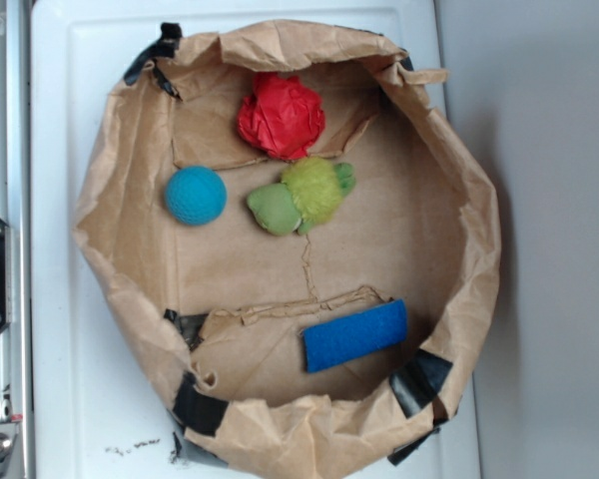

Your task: Grab the red paper.

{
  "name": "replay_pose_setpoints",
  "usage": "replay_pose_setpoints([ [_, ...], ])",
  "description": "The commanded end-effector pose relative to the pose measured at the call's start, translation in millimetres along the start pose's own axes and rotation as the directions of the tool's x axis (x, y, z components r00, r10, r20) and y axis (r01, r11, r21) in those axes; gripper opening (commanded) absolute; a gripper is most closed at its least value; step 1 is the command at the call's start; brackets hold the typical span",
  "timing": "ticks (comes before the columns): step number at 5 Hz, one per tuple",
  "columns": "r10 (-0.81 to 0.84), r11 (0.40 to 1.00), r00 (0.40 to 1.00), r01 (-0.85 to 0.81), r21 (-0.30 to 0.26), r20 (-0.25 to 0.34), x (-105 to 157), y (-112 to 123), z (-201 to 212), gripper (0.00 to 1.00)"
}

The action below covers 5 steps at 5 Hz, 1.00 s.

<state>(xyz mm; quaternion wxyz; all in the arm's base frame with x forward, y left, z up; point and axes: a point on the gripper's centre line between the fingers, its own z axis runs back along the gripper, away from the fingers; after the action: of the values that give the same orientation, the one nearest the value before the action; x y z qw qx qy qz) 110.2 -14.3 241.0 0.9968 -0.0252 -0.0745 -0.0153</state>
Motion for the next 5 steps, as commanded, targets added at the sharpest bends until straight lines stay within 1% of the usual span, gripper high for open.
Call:
replay_pose_setpoints([
  [1,0.055,0.998,0.998,-0.056,0.028,0.011,32,2,-19,1.0],
  [2,-0.004,1.0,1.0,0.005,-0.009,0.025,67,0,-27,1.0],
  [3,-0.051,0.998,0.997,0.053,-0.037,0.058,98,4,-37,1.0],
  [4,-0.119,0.993,0.987,0.121,-0.016,0.105,126,13,-62,1.0],
  [5,-0.177,0.984,0.982,0.177,0.004,0.067,122,29,-89,1.0],
])
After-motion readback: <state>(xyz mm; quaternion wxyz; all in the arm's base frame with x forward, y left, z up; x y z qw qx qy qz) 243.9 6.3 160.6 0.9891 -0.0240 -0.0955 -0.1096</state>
